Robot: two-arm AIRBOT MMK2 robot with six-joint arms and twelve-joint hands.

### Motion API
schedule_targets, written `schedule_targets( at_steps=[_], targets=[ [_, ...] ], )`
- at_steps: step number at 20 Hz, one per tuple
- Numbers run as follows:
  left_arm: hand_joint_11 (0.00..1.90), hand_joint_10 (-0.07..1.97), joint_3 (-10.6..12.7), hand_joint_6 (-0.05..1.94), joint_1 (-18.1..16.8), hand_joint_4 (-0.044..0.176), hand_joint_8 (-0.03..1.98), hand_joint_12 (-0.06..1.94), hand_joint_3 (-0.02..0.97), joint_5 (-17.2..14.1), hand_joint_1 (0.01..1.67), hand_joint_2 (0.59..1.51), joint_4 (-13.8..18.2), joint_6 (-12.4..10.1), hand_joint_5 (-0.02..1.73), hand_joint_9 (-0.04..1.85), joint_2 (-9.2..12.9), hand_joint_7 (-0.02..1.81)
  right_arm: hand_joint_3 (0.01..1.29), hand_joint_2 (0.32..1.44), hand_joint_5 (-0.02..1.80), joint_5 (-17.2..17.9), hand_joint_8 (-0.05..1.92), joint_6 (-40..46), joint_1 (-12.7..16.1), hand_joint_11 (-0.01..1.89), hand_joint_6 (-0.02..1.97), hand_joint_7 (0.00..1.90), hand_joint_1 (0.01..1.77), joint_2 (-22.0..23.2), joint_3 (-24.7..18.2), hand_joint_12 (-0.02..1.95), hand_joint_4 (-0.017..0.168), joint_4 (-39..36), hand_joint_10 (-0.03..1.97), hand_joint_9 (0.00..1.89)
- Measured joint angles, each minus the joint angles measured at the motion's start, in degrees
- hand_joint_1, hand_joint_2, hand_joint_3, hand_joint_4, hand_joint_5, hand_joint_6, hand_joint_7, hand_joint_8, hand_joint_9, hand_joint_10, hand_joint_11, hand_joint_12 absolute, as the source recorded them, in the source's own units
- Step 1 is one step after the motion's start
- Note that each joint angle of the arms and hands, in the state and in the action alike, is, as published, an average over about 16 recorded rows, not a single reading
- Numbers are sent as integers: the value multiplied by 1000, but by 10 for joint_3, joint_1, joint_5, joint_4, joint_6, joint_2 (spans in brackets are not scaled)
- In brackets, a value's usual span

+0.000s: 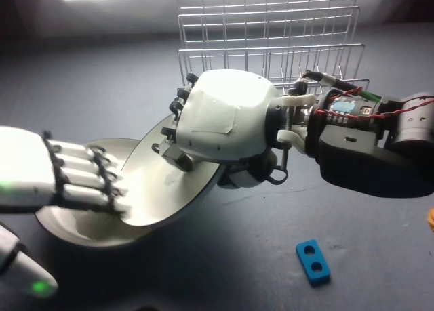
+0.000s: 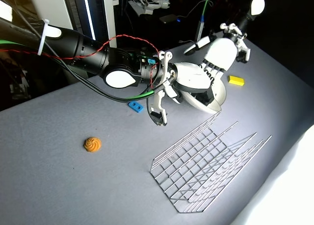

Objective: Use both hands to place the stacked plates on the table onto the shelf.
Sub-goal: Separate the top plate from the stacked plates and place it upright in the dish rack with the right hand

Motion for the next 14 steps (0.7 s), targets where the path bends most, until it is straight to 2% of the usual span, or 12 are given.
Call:
schedule_targets(
  at_steps=[6, 14],
  targets=[
    [24, 10, -10, 15, -19, 3, 12, 101, 20, -15, 23, 1038, 13, -29, 124, 73, 51, 106, 15, 917, 861, -8, 803, -5, 13, 774, 955, 928, 1278, 10, -24, 1055, 4, 8, 1082, 923],
    [23, 10, -25, 12, -38, 2, 12, 142, 20, -35, 23, 1035, 20, -61, 138, 74, 112, 116, 14, 951, 896, -17, 891, -8, 37, 745, 1101, 949, 1305, 23, -57, 1083, 5, 22, 1148, 880]
  ],
)
